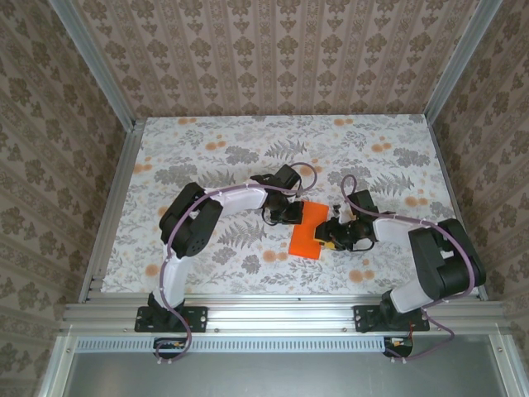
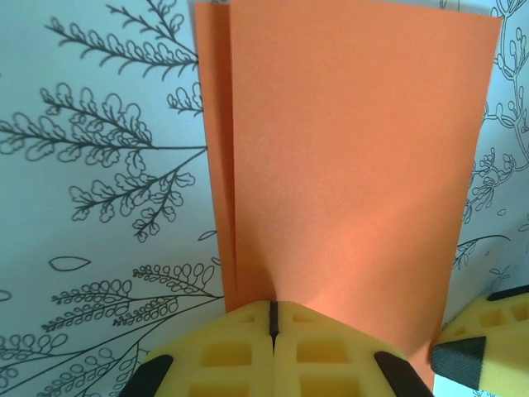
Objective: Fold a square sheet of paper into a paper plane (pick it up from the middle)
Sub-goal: Fold the square sheet of paper in half at the center of the table.
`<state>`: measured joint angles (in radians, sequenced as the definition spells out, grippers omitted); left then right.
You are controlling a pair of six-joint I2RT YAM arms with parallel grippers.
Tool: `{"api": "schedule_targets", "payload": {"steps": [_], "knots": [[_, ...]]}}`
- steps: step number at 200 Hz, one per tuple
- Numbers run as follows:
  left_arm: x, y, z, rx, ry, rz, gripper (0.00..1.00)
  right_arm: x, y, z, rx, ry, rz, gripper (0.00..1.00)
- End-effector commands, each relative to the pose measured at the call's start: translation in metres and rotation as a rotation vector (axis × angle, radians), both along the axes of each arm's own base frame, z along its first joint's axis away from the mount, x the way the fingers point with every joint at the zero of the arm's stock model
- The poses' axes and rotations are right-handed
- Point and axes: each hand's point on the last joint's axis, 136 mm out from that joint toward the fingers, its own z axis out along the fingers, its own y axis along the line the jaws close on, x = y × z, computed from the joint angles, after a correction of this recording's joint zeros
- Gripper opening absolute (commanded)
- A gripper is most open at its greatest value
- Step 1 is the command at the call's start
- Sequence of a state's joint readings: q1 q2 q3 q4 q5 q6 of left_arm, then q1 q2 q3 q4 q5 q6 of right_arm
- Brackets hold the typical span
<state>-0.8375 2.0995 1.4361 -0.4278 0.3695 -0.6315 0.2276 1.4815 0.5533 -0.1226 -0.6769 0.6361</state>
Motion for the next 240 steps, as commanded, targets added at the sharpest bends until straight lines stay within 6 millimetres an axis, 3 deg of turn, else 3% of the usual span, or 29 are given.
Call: {"api": "schedule_targets", "payload": {"steps": [1, 14, 32, 66, 79, 94, 127, 135, 157, 214, 240], "knots": [[-0.023, 0.019, -0.035, 0.128, 0.074, -0.026, 0.00, -0.001, 0.002, 0.019, -0.001, -0.038, 0.003, 0.40], [-0.023, 0.019, -0.035, 0.127, 0.075, -0.027, 0.00, -0.004, 0.008, 0.033, 0.031, -0.071, 0.020, 0.40], [-0.023, 0.018, -0.035, 0.126, 0.074, -0.027, 0.00, -0.014, 0.019, 0.032, 0.057, -0.055, 0.049, 0.41], [-0.024, 0.018, -0.035, 0.127, 0.074, -0.030, 0.00, -0.032, 0.022, 0.004, 0.024, 0.000, 0.057, 0.41], [-0.023, 0.018, -0.035, 0.126, 0.074, -0.030, 0.00, -0.041, 0.017, -0.015, -0.006, 0.053, 0.045, 0.41], [-0.024, 0.017, -0.035, 0.125, 0.075, -0.032, 0.00, -0.045, 0.017, -0.021, 0.004, 0.064, 0.043, 0.41], [-0.023, 0.019, -0.032, 0.136, 0.070, -0.041, 0.00, -0.046, 0.020, -0.009, 0.028, 0.047, 0.055, 0.42], [-0.023, 0.020, -0.032, 0.139, 0.069, -0.039, 0.00, -0.044, 0.022, 0.004, 0.052, 0.006, 0.060, 0.42], [-0.023, 0.017, -0.031, 0.132, 0.071, -0.034, 0.00, -0.050, 0.024, 0.017, 0.084, -0.022, 0.073, 0.42], [-0.022, 0.010, -0.022, 0.106, 0.063, -0.026, 0.00, -0.069, 0.016, -0.007, 0.038, 0.054, 0.093, 0.42], [-0.021, 0.009, -0.013, 0.093, 0.050, -0.016, 0.00, -0.061, 0.014, 0.004, 0.006, 0.020, 0.087, 0.42]]}}
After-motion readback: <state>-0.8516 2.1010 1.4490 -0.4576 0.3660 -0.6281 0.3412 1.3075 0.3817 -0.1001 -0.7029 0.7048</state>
